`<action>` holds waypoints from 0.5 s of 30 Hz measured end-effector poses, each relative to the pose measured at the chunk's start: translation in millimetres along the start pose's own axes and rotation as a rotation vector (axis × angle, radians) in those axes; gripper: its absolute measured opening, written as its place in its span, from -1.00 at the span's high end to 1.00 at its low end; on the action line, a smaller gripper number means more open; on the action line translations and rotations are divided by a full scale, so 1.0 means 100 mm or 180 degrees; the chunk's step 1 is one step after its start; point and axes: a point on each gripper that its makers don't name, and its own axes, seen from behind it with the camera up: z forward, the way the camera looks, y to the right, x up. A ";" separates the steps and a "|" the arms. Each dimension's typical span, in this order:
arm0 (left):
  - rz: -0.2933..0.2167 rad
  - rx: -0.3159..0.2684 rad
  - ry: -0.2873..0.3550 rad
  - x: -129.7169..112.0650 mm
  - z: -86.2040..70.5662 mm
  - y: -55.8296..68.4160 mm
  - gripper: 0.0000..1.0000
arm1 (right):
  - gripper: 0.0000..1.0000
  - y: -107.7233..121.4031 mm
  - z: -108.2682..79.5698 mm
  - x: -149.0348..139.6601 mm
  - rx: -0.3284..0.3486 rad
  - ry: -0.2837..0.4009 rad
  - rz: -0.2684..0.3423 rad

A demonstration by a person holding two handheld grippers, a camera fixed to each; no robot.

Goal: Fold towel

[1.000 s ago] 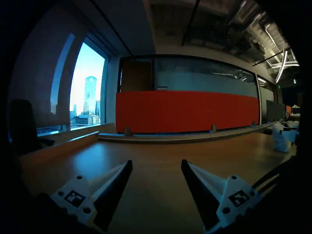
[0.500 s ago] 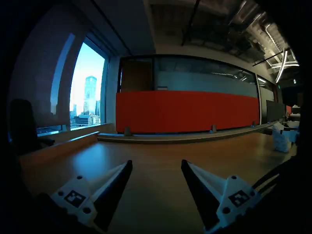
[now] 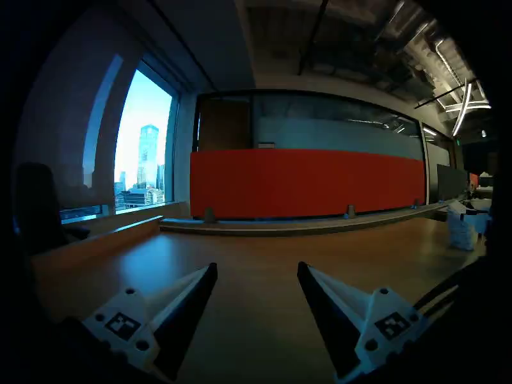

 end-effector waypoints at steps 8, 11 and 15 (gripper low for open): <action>0.0001 0.0000 -0.0002 0.01 0.00 -0.01 -0.85 | -0.99 0.00 0.00 0.00 0.0000 0.0000 0.0001; 0.0001 0.0000 -0.0002 0.01 -0.01 0.00 -0.85 | -0.99 0.00 0.00 0.00 -0.0001 0.0001 0.0001; 0.0000 0.0000 -0.0002 0.01 -0.01 0.00 -0.85 | -0.99 0.00 0.00 0.00 -0.0001 0.0001 0.0001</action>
